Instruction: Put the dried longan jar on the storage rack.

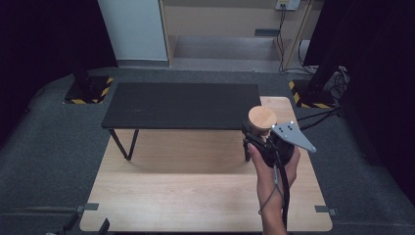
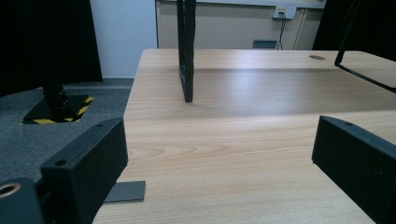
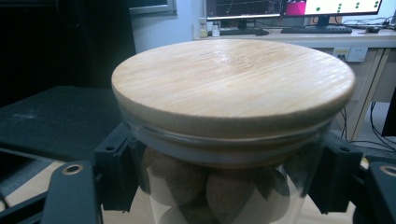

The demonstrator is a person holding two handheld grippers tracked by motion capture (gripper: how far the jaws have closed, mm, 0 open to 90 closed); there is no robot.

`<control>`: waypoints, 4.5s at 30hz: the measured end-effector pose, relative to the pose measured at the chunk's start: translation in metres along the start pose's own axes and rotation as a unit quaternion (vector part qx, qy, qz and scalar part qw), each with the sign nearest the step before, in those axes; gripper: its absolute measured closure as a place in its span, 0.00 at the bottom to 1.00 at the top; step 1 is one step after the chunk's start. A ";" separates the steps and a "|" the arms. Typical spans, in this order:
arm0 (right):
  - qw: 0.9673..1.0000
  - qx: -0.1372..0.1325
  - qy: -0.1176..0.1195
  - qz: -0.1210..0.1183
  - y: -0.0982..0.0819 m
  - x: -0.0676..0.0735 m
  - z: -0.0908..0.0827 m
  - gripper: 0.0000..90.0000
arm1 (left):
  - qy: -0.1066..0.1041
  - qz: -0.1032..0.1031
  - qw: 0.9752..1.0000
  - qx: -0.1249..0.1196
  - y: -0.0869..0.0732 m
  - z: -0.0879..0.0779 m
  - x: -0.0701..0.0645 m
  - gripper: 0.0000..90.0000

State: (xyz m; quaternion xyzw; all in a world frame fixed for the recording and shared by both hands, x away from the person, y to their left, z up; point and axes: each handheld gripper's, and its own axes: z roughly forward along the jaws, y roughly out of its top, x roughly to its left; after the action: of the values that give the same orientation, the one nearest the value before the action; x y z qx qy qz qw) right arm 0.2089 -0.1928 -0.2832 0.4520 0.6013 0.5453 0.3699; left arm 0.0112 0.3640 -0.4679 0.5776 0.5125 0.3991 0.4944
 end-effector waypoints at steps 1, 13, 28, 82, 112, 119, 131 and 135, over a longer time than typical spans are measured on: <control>1.000 -0.001 -0.001 -0.001 0.002 0.000 0.004 0.28 | 0.000 0.000 1.000 0.000 0.000 0.000 0.000 0.02; 1.000 0.013 -0.008 -0.002 0.018 -0.006 0.046 0.28 | 0.005 0.001 1.000 0.000 0.000 -0.002 0.001 0.02; 0.999 0.035 -0.020 0.002 0.021 -0.013 0.091 0.28 | 0.011 -0.001 1.000 0.003 -0.001 -0.002 -0.001 0.03; 0.998 0.028 -0.043 -0.024 -0.004 0.000 0.118 0.02 | 0.006 0.000 1.000 0.007 -0.001 0.003 0.001 0.03; 0.998 0.022 -0.044 -0.028 -0.006 0.001 0.101 0.01 | 0.009 -0.003 1.000 0.000 -0.002 -0.003 0.001 0.03; 0.999 0.011 -0.041 -0.023 -0.014 0.002 0.085 0.01 | 0.011 -0.002 1.000 -0.002 -0.001 -0.004 0.001 0.03; 1.000 -0.019 -0.013 -0.010 -0.063 0.011 0.025 0.01 | 0.003 0.001 1.000 0.001 0.004 0.005 -0.002 0.03; 1.000 -0.022 -0.013 -0.011 -0.078 0.013 0.008 0.01 | 0.001 0.003 1.000 0.003 0.005 0.010 -0.003 0.03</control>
State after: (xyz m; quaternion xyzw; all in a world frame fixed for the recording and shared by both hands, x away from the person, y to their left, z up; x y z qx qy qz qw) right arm 0.2014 -0.1776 -0.3609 0.4443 0.5894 0.5482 0.3934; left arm 0.0213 0.3595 -0.4648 0.5802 0.5122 0.3997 0.4911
